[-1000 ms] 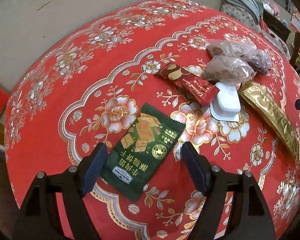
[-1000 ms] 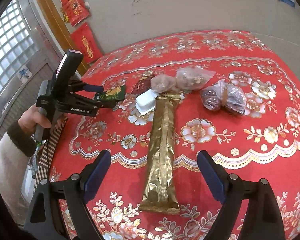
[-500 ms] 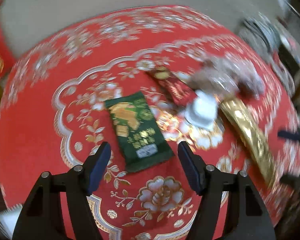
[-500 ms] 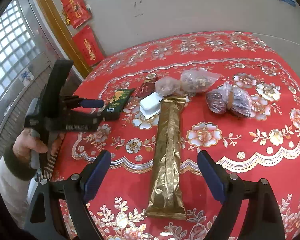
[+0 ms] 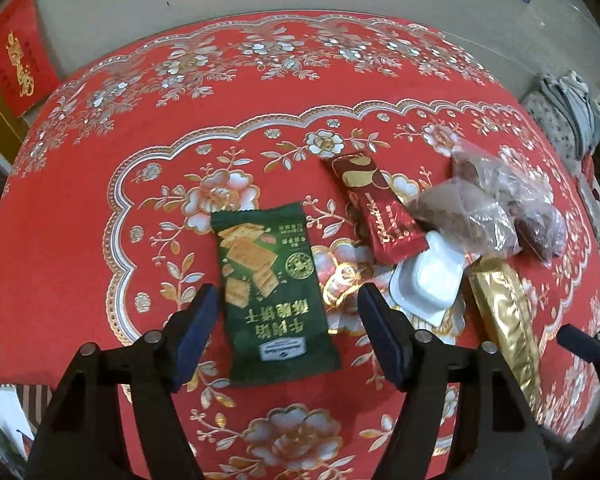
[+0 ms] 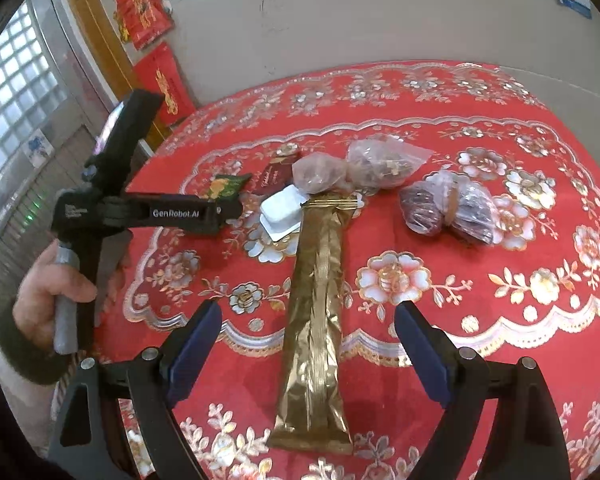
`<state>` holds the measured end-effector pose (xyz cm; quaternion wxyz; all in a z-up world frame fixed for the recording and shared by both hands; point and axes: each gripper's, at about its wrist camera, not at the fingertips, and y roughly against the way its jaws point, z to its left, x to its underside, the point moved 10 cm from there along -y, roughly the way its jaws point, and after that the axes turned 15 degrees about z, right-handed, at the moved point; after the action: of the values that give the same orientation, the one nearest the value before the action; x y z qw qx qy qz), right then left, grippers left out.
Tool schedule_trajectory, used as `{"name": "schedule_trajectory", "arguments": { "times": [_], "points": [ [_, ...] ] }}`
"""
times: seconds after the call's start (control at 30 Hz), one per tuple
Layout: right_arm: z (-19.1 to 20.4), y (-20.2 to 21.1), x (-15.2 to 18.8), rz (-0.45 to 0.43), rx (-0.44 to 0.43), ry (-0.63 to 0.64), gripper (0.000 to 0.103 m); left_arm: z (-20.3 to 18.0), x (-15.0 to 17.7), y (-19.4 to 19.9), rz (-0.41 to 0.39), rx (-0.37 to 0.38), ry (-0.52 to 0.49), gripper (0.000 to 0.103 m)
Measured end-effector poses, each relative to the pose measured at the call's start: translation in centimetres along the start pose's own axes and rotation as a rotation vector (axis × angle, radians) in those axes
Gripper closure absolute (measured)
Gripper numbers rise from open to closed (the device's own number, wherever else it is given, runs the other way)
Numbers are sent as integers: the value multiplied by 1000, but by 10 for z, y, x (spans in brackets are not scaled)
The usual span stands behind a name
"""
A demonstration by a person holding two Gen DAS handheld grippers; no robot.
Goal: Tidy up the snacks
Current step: 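Grasp the green cracker packet with left tool while right grasps gold foil bar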
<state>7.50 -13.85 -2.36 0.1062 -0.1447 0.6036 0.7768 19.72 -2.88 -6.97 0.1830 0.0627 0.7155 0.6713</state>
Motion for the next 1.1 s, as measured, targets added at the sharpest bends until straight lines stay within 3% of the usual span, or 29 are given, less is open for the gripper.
{"name": "schedule_trajectory", "arguments": {
  "times": [0.17, 0.27, 0.33, 0.37, 0.4, 0.43, 0.5, 0.9, 1.1],
  "points": [
    [3, -20, -8, 36, 49, 27, 18, -1, 0, -3, -6, -55, 10, 31],
    [2, -29, -6, 61, 64, 34, 33, -1, 0, -2, -12, -54, 19, 32],
    [1, -35, -4, 83, 55, 31, 62, 0, 1, -2, -19, -55, 22, 33],
    [0, -35, -3, 80, 63, 32, 66, 0, 1, -1, -23, -57, 21, 34],
    [0, -34, -3, 76, 62, 36, 71, 0, 3, 0, -28, -59, 22, 40],
    [0, -34, -2, 77, 58, 35, 75, 1, 3, 2, -35, -60, 26, 53],
    [1, -32, 0, 65, 61, 45, 81, 4, 6, 3, -32, -51, 39, 58],
    [16, -10, 15, 10, 29, 56, 83, 17, 48, 19, -55, -66, 102, 59],
    [25, 5, 19, -20, 7, 68, 83, 13, 76, 48, -114, -93, 113, 59]
  ]
}}
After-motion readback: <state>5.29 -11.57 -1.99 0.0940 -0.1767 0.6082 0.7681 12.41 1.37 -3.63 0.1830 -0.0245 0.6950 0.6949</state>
